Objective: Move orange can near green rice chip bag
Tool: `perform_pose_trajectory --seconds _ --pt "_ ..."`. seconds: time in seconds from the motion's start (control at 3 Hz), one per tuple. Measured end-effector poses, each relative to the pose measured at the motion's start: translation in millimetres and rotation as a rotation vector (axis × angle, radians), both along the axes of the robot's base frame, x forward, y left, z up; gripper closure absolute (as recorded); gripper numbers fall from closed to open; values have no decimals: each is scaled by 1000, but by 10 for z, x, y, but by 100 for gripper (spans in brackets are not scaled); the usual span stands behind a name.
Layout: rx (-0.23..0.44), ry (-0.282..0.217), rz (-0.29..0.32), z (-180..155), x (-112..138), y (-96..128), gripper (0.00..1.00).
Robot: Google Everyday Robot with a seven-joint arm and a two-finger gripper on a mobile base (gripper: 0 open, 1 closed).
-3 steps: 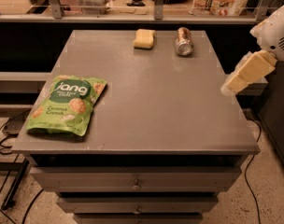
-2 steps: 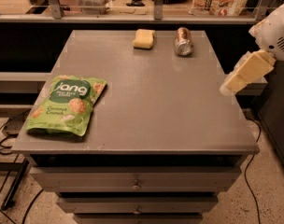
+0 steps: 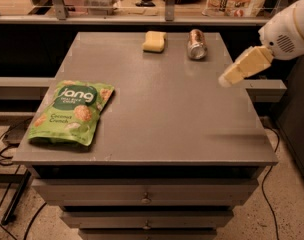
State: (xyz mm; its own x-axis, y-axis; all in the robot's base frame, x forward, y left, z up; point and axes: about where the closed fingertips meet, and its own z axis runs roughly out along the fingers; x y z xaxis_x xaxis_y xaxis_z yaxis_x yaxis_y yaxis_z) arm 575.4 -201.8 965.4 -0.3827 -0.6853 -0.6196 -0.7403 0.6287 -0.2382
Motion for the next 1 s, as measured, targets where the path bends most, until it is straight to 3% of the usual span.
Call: perform_pose_trajectory --seconds 0.67,1.0 --pt "148 -69 -105 -99 750 49 0" --pt "209 -68 -131 -283 1210 38 0"
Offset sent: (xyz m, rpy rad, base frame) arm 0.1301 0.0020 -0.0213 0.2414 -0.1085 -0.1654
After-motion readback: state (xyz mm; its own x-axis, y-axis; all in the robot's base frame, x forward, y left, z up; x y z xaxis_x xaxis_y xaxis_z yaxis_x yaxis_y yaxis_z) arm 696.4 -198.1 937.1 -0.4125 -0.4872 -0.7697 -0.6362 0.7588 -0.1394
